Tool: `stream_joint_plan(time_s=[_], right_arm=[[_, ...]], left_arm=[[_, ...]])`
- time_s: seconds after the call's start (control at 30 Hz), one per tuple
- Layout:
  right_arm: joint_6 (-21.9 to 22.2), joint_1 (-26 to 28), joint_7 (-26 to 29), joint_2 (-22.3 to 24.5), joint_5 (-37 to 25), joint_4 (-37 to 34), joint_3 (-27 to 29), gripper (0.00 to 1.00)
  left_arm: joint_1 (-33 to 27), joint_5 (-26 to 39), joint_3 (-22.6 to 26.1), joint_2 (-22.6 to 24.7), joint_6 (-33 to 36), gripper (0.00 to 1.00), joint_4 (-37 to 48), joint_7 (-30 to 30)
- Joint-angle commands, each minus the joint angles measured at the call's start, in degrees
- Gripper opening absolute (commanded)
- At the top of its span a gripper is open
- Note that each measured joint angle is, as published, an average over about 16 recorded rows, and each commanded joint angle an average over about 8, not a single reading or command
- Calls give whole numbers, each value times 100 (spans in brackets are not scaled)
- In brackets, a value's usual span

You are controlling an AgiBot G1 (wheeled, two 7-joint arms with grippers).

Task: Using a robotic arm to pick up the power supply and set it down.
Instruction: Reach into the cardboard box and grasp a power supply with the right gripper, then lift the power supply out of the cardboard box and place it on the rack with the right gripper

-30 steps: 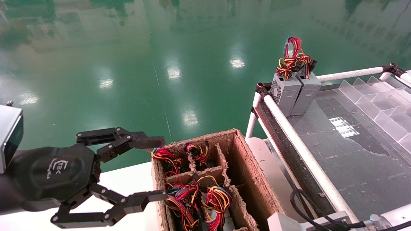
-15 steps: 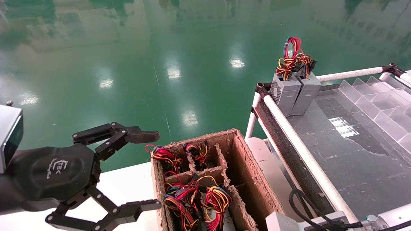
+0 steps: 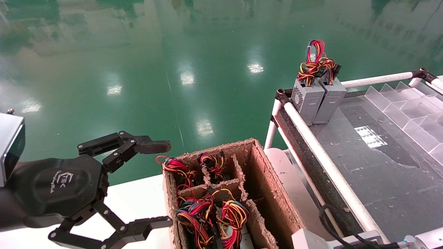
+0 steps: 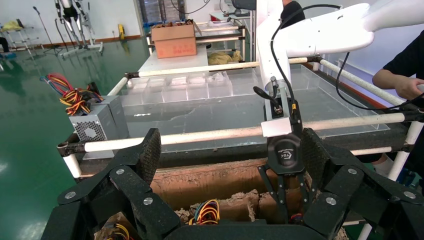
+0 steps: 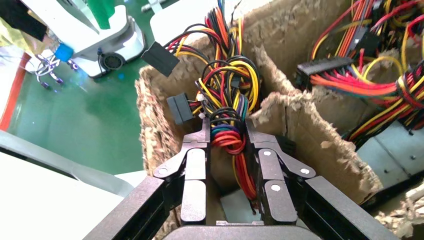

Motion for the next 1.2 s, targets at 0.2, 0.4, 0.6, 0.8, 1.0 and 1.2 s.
stream_joint_plan(time_s=[0.2,0.4,0.6,0.8,1.0,1.2], right_arm=[[-11,-12,-6,202,398,145,184,0],[93,-29,18,484,865,376,447,0],[275,-143,-40,832,1393,621,758,0],[490,-284,-144,1165,1831,766,1037,0],[623,-430,-310,1401,2305,693,1304,0],[654,-506,-538,1572,2740,449,1571,0]], left_arm=[[0,-1,2,-1,-1,100,0,1],[-1,-2,3,-1,-1,100,0,2],[-1,-3,5,-2,-2,100,0,2],[-1,-4,6,-2,-3,100,0,3],[-2,-5,7,-3,-3,100,0,4],[-2,-6,9,-4,-4,100,0,4]])
